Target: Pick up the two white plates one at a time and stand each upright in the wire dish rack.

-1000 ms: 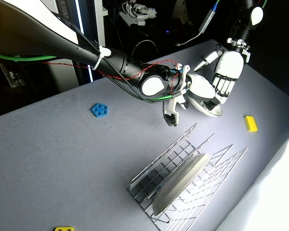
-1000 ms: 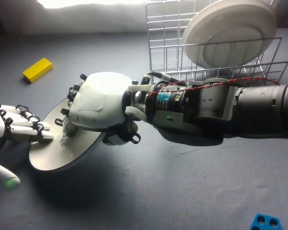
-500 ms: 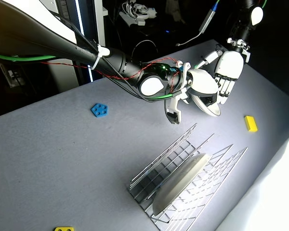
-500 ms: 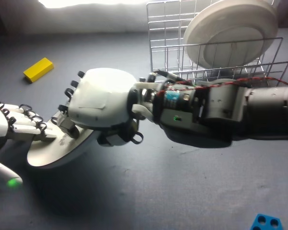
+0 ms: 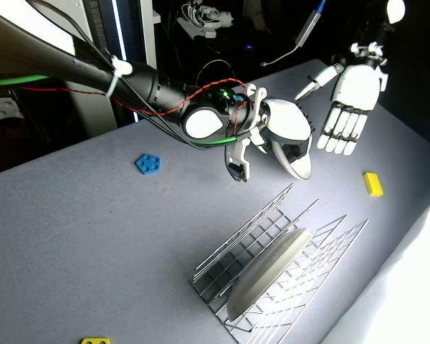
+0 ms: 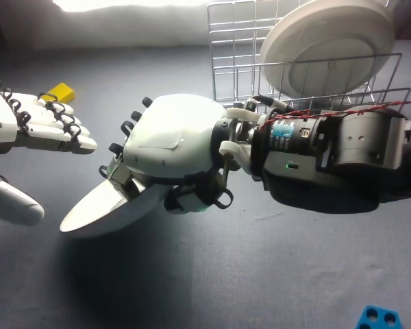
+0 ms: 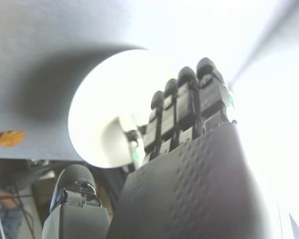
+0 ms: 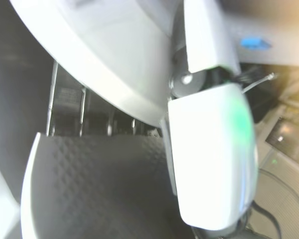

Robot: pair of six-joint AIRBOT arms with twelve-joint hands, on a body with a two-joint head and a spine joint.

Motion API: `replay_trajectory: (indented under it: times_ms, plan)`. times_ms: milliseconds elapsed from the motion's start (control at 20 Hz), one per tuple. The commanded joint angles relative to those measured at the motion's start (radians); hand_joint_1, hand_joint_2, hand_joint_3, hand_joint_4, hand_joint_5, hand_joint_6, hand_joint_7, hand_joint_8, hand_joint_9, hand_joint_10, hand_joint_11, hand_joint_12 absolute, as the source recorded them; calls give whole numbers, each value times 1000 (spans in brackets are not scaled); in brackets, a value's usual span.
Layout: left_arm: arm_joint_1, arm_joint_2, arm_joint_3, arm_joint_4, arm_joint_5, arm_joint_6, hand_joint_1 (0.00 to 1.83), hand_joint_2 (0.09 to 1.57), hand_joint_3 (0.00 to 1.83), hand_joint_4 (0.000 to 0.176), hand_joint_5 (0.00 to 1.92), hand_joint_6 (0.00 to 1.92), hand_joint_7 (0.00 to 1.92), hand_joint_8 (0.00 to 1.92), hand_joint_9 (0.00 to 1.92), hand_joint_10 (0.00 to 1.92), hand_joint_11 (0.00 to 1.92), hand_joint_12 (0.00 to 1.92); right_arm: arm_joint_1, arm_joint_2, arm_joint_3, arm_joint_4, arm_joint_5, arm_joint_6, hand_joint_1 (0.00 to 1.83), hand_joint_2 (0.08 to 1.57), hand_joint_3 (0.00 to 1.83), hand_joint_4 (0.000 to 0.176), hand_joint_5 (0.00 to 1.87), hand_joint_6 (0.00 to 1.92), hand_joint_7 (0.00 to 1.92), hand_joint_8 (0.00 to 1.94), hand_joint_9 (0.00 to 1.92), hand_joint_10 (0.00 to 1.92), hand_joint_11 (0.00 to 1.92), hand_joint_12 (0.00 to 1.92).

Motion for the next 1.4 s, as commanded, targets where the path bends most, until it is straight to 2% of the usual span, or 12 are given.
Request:
replay_trajectory:
  times_ms: [0, 200, 350, 450, 550, 700, 750, 950, 1000, 1100, 1200, 1350]
  plan:
    - [-21, 17, -3, -67, -52, -1, 0, 1051, 0, 0, 107, 3, 111, 6, 85, 8, 31, 32, 21, 10, -15, 9, 80, 13, 1498, 1082, 0, 0, 904, 890, 1014, 876, 1117, 838, 792, 1530]
    - [-63, 29, -3, -46, -63, 2, 0, 1056, 1, 0, 125, 9, 116, 11, 86, 11, 33, 48, 78, 53, -50, 8, 21, 144, 1499, 1080, 0, 0, 920, 877, 1021, 873, 1120, 837, 777, 1522]
    - [-74, 35, -4, -29, -61, 19, 0, 1054, 0, 0, 81, 0, 68, 0, 41, 0, 1, 11, 108, 82, -77, 8, -11, 181, 1499, 1078, 0, 0, 918, 875, 1024, 856, 1133, 810, 793, 1533]
    - [-83, 38, -9, -20, -44, 23, 0, 1059, 1, 0, 130, 2, 131, 3, 102, 6, 35, 46, 124, 102, -97, 8, -11, 216, 1500, 1068, 0, 0, 948, 831, 1060, 786, 1156, 781, 800, 1515]
    - [-95, 41, -6, -20, -39, 25, 0, 1067, 4, 0, 112, 0, 113, 0, 86, 1, 14, 45, 143, 120, -114, 8, -13, 259, 1501, 1065, 0, 0, 963, 821, 1064, 788, 1153, 774, 807, 1494]
    - [-114, 47, 2, -21, -22, 43, 0, 1061, 1, 0, 105, 0, 106, 0, 81, 0, 7, 47, 182, 148, -133, 8, -40, 357, 1501, 1064, 0, 0, 970, 820, 1064, 785, 1145, 780, 810, 1491]
    - [-118, 48, 2, -22, -15, 48, 0, 1053, 0, 0, 108, 0, 115, 0, 89, 1, 1, 90, 194, 155, -135, 8, -51, 394, 1500, 1071, 2, 0, 939, 871, 1042, 825, 1113, 805, 827, 1499]
    - [-120, 53, -1, -22, -25, 97, 0, 1046, 0, 0, 123, 6, 114, 8, 83, 10, 28, 26, 240, 192, -137, 7, -76, 551, 1499, 1070, 0, 0, 958, 858, 1034, 843, 1094, 817, 848, 1490]
    - [-121, 53, -4, -22, -22, 101, 0, 1045, 0, 0, 125, 6, 123, 10, 96, 13, 35, 33, 251, 205, -137, 7, -77, 593, 1497, 1083, 2, 0, 919, 906, 998, 908, 1072, 860, 821, 1514]
    - [-127, 55, -5, -22, -21, 112, 0, 1046, 0, 0, 99, 0, 99, 1, 68, 1, 16, 29, 270, 229, -139, 7, -82, 648, 1499, 1079, 1, 0, 910, 904, 1002, 897, 1103, 828, 828, 1508]
    - [-127, 58, -9, -15, -20, 164, 0, 1050, 1, 0, 81, 0, 83, 0, 52, 0, 1, 25, 287, 250, -141, 6, -95, 699, 1499, 1080, 1, 0, 907, 897, 998, 902, 1096, 842, 842, 1504]
    - [-129, 68, -26, -15, -21, 175, 0, 1051, 1, 0, 88, 10, 76, 6, 47, 7, 14, 7, 315, 277, -142, 6, -107, 787, 1498, 1085, 0, 0, 901, 902, 982, 933, 1093, 855, 828, 1516]
